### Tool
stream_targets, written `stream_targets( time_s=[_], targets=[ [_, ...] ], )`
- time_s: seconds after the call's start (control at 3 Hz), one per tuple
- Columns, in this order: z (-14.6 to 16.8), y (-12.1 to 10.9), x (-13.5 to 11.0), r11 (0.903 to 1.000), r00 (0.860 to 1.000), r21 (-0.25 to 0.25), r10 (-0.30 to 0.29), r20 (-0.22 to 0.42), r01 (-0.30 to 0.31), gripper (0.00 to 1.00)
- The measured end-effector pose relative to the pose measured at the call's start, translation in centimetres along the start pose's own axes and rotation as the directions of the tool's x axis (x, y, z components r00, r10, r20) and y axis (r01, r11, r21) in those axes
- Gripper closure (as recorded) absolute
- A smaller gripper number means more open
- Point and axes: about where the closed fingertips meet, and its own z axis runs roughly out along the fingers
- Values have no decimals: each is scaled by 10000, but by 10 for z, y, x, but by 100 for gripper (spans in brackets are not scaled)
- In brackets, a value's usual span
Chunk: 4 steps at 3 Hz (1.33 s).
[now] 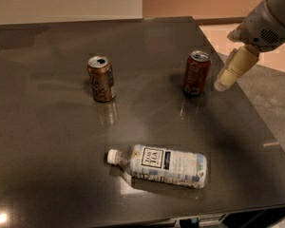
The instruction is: Move coke can near orange can
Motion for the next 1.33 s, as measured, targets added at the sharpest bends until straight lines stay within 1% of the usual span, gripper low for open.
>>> stream_targets(
  time_s=[0.33,0.67,1.0,1.33],
  targets=[
    [22,-19,-7,9993,9984,-313,209,533,-192,0],
    [43,-27,-12,9985,9956,-522,237,907,-190,0],
    [59,-32,-15,9979,9931,-631,249,1147,-178,0],
    [70,-36,-19,9974,9912,-707,257,1301,-166,16]
  ],
)
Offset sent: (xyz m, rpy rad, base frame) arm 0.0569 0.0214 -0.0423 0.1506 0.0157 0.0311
